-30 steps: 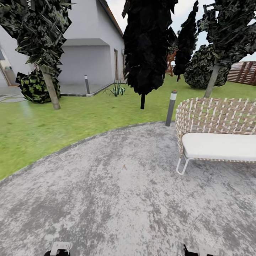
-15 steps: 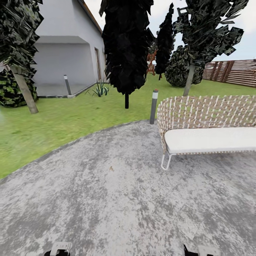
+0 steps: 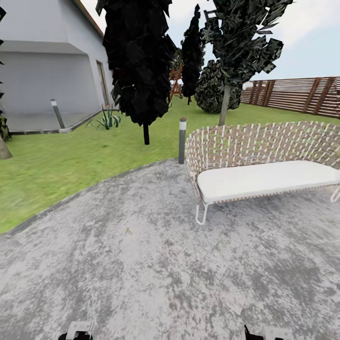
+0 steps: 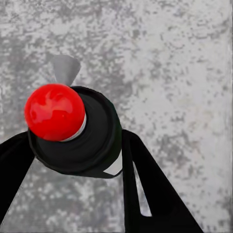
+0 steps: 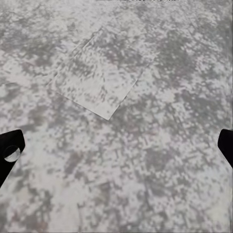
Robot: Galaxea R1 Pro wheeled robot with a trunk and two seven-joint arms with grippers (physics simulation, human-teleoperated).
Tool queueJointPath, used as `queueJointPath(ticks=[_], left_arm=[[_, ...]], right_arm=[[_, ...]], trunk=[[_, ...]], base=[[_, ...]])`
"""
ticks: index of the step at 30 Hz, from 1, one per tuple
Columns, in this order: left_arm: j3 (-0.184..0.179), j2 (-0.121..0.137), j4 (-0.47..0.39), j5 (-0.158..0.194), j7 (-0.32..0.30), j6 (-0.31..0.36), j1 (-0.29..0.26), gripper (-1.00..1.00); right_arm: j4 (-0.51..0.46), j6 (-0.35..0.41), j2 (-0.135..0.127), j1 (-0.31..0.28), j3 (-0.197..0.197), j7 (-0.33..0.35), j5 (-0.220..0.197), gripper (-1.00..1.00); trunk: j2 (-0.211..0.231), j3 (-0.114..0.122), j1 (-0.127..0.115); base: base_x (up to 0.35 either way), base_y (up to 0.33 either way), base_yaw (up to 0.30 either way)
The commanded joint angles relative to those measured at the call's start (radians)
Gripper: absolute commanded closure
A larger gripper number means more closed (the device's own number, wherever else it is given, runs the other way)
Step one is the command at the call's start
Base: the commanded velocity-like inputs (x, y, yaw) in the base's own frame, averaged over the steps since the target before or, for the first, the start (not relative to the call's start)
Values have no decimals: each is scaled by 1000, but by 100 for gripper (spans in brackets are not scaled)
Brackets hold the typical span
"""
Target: Pick up the pesticide atomizer in the garden and spray insectifuge to fully cover both potted plants in the garden.
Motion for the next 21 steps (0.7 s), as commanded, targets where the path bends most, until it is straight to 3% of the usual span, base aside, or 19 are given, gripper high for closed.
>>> queueJointPath(ticks=[1,21], left_arm=[[9,0,0,-9,-4,-3,0,100],[9,2,0,-9,-4,-3,0,100]], right_arm=[[1,-3,1,-1,-5,-3,10,-100],[1,-3,0,-1,-5,-3,9,-100]], trunk=[[0,-1,0],[0,-10,0]], base=[[334,0,-298],[338,-19,-298]])
